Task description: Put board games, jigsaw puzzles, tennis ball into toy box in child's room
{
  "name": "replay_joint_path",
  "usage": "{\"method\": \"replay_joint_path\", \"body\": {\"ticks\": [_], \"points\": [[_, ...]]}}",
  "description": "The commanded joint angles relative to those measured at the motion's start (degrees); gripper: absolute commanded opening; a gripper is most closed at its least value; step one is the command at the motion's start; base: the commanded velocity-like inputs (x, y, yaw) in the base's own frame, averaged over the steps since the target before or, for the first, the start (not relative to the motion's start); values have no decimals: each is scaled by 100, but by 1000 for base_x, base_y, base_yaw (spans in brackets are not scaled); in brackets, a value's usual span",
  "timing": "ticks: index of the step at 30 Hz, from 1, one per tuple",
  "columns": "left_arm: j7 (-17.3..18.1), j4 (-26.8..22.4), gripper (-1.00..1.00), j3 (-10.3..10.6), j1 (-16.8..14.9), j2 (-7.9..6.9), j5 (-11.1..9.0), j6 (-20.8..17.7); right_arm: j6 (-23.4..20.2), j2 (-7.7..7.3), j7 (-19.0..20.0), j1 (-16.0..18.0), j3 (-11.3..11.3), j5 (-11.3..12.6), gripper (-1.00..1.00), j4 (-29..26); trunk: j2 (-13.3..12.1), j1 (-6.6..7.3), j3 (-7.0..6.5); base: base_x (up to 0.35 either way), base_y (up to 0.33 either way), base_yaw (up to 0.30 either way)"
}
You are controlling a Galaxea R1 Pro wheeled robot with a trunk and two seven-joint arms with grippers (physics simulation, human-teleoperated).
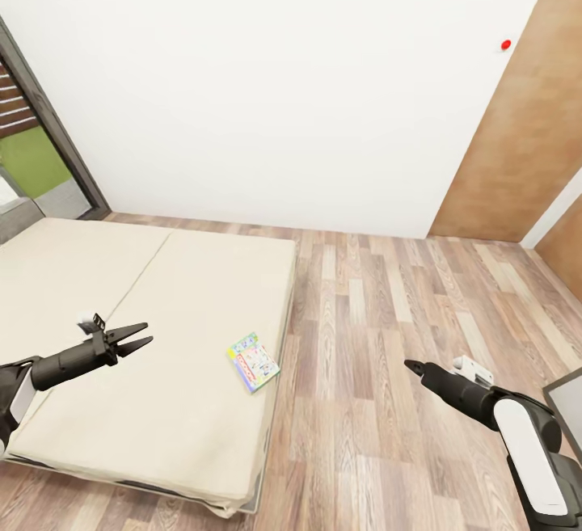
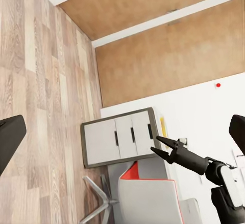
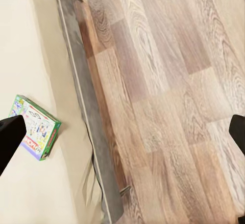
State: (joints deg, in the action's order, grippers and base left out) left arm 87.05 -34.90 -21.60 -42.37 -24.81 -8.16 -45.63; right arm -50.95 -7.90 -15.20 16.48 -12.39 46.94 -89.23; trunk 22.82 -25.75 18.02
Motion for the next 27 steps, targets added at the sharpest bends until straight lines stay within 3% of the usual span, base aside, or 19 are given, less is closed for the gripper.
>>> {"method": "replay_joint_path", "body": {"ticks": [1,27], "points": [[23,1,100,-2,-4,1,4,-60,-18,-1,-53,4,-1,61,100,-10,10,-3,1,0,0,61],[14,1,100,-2,0,11,1,-53,-12,-1,-53,4,0,61,100,-16,10,-3,-232,0,0,67]]}}
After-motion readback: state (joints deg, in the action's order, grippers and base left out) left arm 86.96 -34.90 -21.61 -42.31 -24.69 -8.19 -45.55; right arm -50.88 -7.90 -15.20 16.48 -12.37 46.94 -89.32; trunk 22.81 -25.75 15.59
